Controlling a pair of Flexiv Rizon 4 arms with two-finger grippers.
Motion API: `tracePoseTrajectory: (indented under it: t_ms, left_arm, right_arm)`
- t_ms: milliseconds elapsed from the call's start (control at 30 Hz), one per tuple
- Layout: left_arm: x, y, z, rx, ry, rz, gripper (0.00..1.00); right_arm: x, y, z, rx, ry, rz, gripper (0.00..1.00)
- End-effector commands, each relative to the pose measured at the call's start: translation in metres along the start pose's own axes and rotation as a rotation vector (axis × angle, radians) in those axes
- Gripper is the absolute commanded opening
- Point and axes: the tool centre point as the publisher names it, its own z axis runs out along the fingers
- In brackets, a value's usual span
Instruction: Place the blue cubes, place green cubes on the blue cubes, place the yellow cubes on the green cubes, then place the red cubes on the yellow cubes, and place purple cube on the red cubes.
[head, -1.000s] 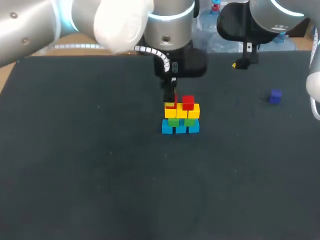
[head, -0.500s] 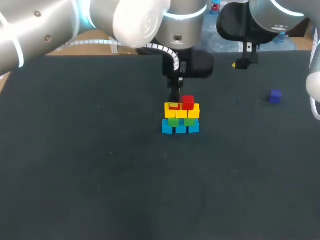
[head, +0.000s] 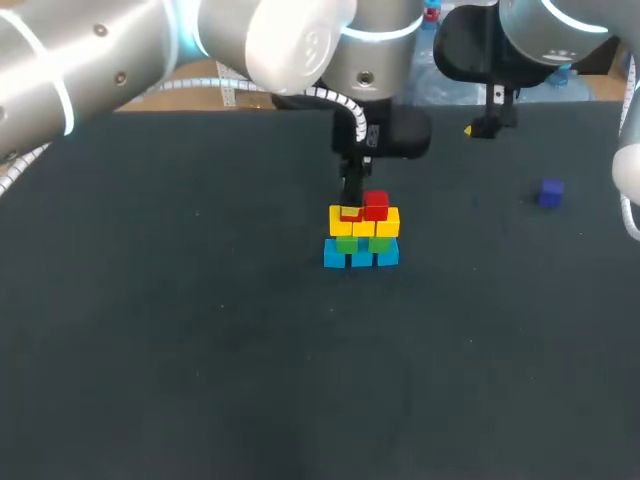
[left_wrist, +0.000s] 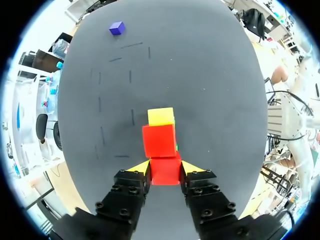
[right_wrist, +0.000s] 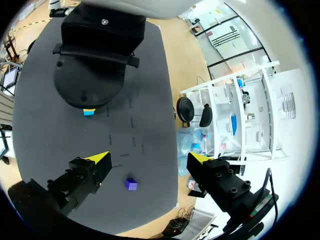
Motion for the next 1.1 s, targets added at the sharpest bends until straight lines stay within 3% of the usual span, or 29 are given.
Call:
tracePoseTrajectory:
  t_ms: [33, 867, 900, 933, 1100]
  left_arm:
    - [-0.0022, 0.0056, -0.0003, 0.009, 0.007, -0.002, 0.0]
    - [0.0, 0.0079, 0.0026, 0.01, 0.018, -0.014, 0.0]
    - [0.0001, 0.008, 0.0025, 0.01, 0.025, -0.017, 0.16]
    - [0.0001, 0.008, 0.0025, 0.01, 0.025, -0.017, 1.0]
    - [0.0001, 0.008, 0.0025, 0.01, 0.025, -0.017, 1.0]
  right_arm:
    - [0.0008, 0.0019, -0.0004, 0.006, -0.001, 0.002, 1.0]
    - [0.0008, 0.0019, -0.0004, 0.006, -0.001, 0.002, 1.0]
    - [0.0008, 0.0019, -0.0004, 0.006, -0.001, 0.002, 1.0]
    - [0.0008, 0.0019, -0.0004, 0.006, -0.001, 0.002, 1.0]
    - [0.0008, 0.0019, -0.0004, 0.006, -0.001, 0.002, 1.0]
